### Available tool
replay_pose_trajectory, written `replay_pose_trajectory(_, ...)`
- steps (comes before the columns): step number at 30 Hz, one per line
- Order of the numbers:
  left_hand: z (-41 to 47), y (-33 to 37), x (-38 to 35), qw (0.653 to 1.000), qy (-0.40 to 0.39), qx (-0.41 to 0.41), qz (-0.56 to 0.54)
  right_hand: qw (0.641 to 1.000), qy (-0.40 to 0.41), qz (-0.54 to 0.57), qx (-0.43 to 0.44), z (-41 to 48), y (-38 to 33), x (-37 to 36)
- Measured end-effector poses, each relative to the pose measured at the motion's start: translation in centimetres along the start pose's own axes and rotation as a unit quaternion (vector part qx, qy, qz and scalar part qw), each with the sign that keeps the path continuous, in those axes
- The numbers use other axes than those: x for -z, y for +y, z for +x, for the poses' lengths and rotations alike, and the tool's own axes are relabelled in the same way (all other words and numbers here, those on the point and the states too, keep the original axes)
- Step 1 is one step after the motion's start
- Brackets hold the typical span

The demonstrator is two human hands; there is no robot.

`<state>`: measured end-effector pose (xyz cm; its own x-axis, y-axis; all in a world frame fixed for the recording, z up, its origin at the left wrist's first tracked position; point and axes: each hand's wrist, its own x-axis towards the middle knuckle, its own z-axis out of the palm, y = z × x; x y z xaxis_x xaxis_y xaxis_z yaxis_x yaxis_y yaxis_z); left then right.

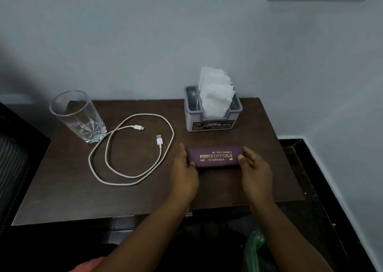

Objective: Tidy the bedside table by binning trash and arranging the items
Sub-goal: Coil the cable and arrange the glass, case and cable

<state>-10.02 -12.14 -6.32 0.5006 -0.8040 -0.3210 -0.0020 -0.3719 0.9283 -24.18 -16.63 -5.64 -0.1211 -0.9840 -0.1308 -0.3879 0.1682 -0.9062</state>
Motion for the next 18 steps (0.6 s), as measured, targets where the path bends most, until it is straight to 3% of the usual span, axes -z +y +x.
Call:
replay_pose_trajectory(10, -2.6, 0.9, 1.3, 0.999, 0.005, 0.01, -0.035, 0.999, -0.011, 0.018, -0.044, -2.7, -2.0, 0.7)
replay_pose_trajectory(14, -4.7, 1.0, 7.7, 0.997, 0.06, 0.005, -0.05, 0.994, -0.079, 0.064, -0.043, -6.9, -3.5, -1.9)
replay_pose_trajectory(18, -6.3, 1.2, 15.9, 0.989, 0.131, 0.025, -0.058, 0.973, -0.221, 0.063, -0.027, -11.1, -4.3, -8.1)
